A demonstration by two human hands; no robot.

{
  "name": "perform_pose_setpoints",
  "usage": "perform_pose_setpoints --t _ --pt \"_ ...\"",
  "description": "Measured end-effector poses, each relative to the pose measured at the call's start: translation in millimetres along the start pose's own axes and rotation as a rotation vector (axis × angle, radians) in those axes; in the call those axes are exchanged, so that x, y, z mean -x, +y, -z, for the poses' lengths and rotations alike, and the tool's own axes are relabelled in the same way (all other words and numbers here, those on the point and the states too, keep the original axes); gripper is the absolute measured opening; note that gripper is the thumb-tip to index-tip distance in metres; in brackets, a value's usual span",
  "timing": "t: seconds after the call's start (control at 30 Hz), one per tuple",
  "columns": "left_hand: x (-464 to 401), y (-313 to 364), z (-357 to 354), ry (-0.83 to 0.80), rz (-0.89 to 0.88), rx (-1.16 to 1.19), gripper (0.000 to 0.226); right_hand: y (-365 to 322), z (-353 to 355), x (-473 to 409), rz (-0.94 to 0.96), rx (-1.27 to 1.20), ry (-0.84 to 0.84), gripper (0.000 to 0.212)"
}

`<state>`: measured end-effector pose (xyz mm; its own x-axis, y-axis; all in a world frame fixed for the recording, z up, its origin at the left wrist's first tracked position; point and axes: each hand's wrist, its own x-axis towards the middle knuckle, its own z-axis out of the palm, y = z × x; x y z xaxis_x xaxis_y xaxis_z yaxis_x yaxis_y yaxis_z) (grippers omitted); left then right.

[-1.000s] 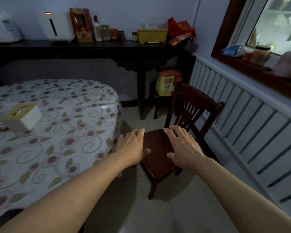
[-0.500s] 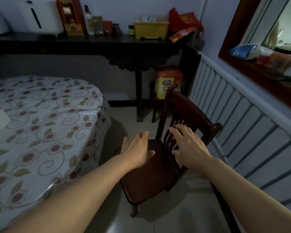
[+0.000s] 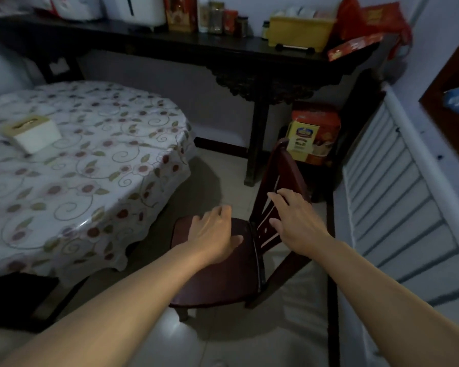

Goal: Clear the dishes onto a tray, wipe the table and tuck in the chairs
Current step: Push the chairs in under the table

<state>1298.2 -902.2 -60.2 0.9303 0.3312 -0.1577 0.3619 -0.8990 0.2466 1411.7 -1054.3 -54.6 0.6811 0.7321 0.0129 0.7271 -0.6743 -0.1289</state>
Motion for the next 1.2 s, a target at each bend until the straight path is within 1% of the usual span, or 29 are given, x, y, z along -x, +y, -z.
perform_pose_setpoints --t 0.1,0.23,0.33,0.53,0.67,0.83,0.9,0.97,1.03,1.07,1.1,1.2 --pt "-18.2 9.5 -3.2 0.009 0.037 0.026 0.068 14.9 -2.0 -15.2 0.041 0.008 -0.007 0.060" --pt "-52.6 21.0 -12.1 0.012 0.073 0.100 0.070 38.8 -0.5 -43.2 0.087 0.032 -0.035 0.056" --pt "-73.5 30.9 -19.6 -0.020 0.099 0.143 0.072 60.3 3.6 -59.0 0.107 0.049 -0.042 0.061" --pt "-107.8 63.8 -36.2 -0.045 0.152 0.198 0.060 109.4 6.1 -95.6 0.223 0.139 -0.080 0.068" --pt "-137.2 94.7 -48.8 -0.044 0.212 0.226 0.062 143.4 -1.0 -131.2 0.340 0.232 -0.117 0.074" --pt "-167.3 138.8 -63.4 -0.097 0.293 0.297 0.072 177.8 -18.2 -171.5 0.559 0.350 -0.169 0.080" --pt "-177.1 154.5 -68.2 -0.119 0.328 0.297 0.071 185.7 -24.9 -186.6 0.666 0.374 -0.189 0.073" --pt "-181.6 165.9 -73.1 -0.128 0.363 0.270 0.065 185.8 -31.9 -197.5 0.768 0.381 -0.199 0.056" --pt "-185.8 175.1 -77.6 -0.117 0.426 0.249 0.053 184.5 -40.3 -207.6 0.879 0.355 -0.188 0.036" --pt "-187.5 178.9 -78.3 -0.108 0.453 0.240 0.046 185.2 -44.0 -210.8 0.915 0.346 -0.178 0.030" --pt "-189.4 181.1 -78.9 -0.102 0.497 0.227 0.042 183.8 -47.7 -216.3 0.964 0.345 -0.170 0.026" --pt "-193.6 184.5 -77.1 -0.100 0.524 0.182 0.039 184.8 -47.7 -226.1 1.036 0.377 -0.182 0.018"
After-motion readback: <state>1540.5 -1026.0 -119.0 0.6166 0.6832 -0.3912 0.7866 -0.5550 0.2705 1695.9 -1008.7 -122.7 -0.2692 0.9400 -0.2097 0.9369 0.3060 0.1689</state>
